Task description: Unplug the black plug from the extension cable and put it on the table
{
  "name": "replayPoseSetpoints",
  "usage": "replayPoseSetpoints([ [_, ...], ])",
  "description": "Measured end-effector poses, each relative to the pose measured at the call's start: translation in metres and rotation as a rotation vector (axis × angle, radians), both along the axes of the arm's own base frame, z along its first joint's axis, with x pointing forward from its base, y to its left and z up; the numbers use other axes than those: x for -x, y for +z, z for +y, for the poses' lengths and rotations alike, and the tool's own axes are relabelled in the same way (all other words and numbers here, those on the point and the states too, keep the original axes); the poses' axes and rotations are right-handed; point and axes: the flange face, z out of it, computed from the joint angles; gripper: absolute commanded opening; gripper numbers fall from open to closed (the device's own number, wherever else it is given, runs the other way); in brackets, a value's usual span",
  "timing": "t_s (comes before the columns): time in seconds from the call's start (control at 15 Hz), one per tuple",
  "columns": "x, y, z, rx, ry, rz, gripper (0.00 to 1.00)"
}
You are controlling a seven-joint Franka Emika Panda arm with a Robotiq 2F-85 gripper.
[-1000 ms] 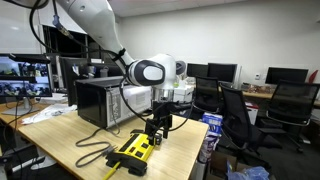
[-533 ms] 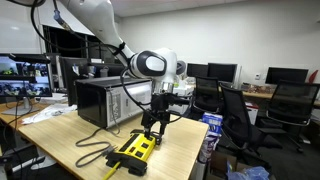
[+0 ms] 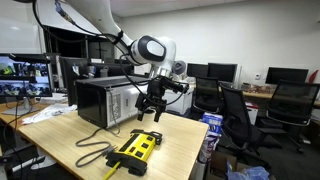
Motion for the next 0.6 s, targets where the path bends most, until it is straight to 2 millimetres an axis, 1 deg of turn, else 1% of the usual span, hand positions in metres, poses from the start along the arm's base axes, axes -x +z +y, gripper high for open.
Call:
replayPoseSetpoints([
  [0.27,-0.008,0.010,0.008,0.042,-0.122,-0.007,1.00],
  [0.47,-0.010,0.010,0.013,0.063,-0.179,-0.008,1.00],
  [0.6,-0.009,0.008,0.016,0.057,-0.181,0.010,1.00],
])
